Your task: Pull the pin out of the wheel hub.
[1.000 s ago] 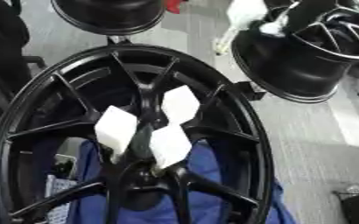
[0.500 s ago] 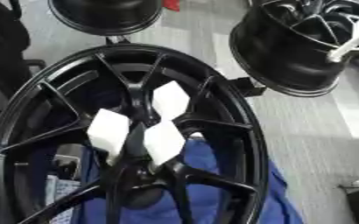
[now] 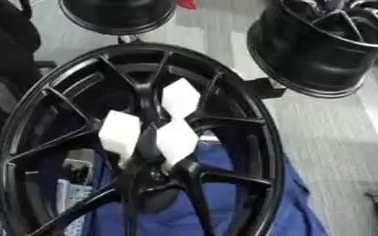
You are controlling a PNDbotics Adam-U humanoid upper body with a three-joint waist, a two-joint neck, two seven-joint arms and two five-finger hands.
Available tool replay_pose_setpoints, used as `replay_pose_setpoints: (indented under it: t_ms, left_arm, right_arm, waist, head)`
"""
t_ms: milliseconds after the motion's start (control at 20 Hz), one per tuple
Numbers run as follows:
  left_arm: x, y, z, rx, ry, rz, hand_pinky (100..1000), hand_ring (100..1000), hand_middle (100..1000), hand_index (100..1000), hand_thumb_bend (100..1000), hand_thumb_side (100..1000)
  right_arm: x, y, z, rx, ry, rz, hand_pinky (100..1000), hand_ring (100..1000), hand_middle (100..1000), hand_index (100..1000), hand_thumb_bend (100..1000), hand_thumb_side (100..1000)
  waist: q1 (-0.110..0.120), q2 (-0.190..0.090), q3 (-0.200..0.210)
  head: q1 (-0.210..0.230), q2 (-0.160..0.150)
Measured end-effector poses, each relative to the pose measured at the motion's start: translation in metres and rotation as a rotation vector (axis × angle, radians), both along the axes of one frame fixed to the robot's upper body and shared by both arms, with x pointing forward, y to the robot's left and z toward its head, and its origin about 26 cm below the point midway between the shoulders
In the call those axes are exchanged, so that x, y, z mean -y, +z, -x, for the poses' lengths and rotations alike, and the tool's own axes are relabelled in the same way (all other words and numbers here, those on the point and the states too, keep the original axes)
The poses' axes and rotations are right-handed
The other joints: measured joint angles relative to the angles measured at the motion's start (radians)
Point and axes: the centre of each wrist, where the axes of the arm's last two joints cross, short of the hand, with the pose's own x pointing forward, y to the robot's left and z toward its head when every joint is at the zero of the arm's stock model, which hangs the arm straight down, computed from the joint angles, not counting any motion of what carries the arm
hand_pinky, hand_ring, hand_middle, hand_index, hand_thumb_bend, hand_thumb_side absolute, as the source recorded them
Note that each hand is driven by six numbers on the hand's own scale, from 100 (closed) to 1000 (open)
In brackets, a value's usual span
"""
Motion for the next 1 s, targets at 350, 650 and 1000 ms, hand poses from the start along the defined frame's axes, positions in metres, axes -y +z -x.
replay_pose_setpoints:
  t_ms: [350,650,1000]
  left_arm:
    - [-0.0004,0.0001,0.0001,0.001,0.002,0.0,795,615,613,810,143,486]
    - [-0.0003,0.0,0.0001,0.001,0.002,0.001,795,615,613,810,144,486]
    - [-0.0002,-0.0001,0.0001,0.0,0.001,0.001,796,615,613,809,144,483]
  right_arm:
    - [0.0058,-0.0032,0.0011,-0.033,-0.021,-0.023,917,868,832,855,287,100]
    - [0.0065,-0.0073,0.001,-0.045,-0.036,-0.009,915,864,827,856,332,100]
    - [0.0066,-0.0065,0.0008,-0.003,-0.071,0.021,888,820,775,837,226,100]
  waist:
    - [-0.001,0.0,0.0]
    - [0.003,0.002,0.0]
    - [0.011,0.004,-0.001]
  head:
    - [0.0,0.0]
    - [-0.002,0.0]
    - [-0.006,0.0]
